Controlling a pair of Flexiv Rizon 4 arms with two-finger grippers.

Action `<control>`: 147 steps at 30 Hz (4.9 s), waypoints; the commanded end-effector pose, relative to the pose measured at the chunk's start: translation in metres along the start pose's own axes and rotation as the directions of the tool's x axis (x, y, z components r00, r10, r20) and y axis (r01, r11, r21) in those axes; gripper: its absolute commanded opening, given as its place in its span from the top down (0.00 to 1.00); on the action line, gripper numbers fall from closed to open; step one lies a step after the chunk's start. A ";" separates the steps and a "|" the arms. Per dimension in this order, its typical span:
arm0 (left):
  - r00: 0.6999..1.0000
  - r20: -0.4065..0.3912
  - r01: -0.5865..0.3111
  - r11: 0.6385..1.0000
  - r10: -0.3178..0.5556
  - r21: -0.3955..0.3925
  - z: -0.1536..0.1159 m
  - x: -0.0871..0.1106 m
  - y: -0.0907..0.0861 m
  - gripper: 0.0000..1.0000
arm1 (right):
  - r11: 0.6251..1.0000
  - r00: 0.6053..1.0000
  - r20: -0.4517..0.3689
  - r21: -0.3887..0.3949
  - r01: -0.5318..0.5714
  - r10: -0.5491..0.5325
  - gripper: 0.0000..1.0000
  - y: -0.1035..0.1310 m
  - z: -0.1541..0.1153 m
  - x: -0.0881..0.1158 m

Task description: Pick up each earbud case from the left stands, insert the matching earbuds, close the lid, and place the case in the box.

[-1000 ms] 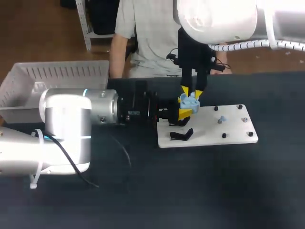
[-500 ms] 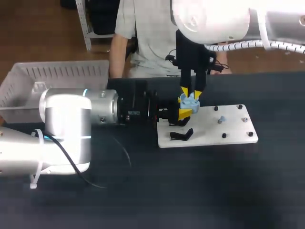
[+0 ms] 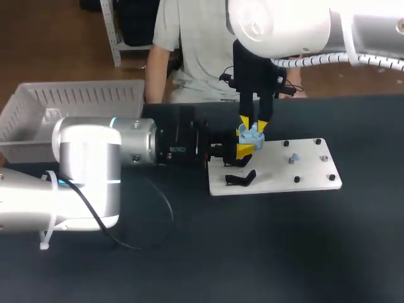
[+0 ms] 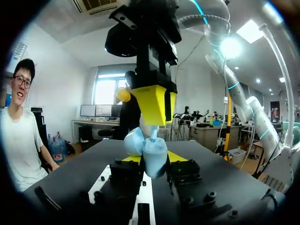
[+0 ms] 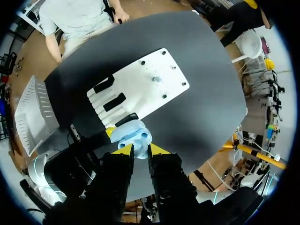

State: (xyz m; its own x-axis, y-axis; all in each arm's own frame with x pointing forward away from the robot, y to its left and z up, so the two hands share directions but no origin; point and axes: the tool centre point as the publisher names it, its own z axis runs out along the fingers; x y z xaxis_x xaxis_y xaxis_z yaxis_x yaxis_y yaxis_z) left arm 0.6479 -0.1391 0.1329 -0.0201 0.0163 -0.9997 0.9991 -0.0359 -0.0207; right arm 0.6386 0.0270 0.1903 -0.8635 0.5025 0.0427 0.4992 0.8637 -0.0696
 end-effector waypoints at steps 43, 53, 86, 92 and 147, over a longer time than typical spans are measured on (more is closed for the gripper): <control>1.000 -0.001 0.001 1.000 -0.001 0.002 0.001 0.000 0.001 1.00 | 0.998 1.000 -0.012 0.055 -0.019 0.020 0.29 -0.002 0.008 -0.001; 1.000 -0.001 0.001 1.000 -0.001 0.002 0.001 0.000 0.001 1.00 | 1.000 1.000 -0.012 -0.020 0.016 -0.016 0.56 -0.035 -0.017 0.009; 1.000 -0.001 0.001 1.000 -0.001 0.002 0.001 0.000 0.001 1.00 | 0.881 0.892 0.122 -0.146 0.450 -0.435 0.51 -0.086 0.008 -0.067; 1.000 -0.001 0.001 1.000 -0.001 0.002 0.001 0.000 0.001 1.00 | 0.859 0.868 0.133 -0.136 0.493 -0.478 0.51 -0.088 0.033 -0.085; 1.000 -0.001 0.001 1.000 -0.001 0.002 0.001 0.000 0.001 1.00 | 0.839 0.854 0.078 -0.162 0.520 -0.514 0.61 -0.059 0.153 -0.121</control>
State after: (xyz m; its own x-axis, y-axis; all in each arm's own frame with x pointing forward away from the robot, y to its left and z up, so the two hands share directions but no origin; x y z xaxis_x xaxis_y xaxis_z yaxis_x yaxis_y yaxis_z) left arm 0.6484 -0.1391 0.1327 -0.0200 0.0158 -0.9997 0.9991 -0.0370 -0.0206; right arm 0.6996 -0.0915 0.0400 -0.9998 -0.0174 -0.0088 -0.0184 0.9921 0.1241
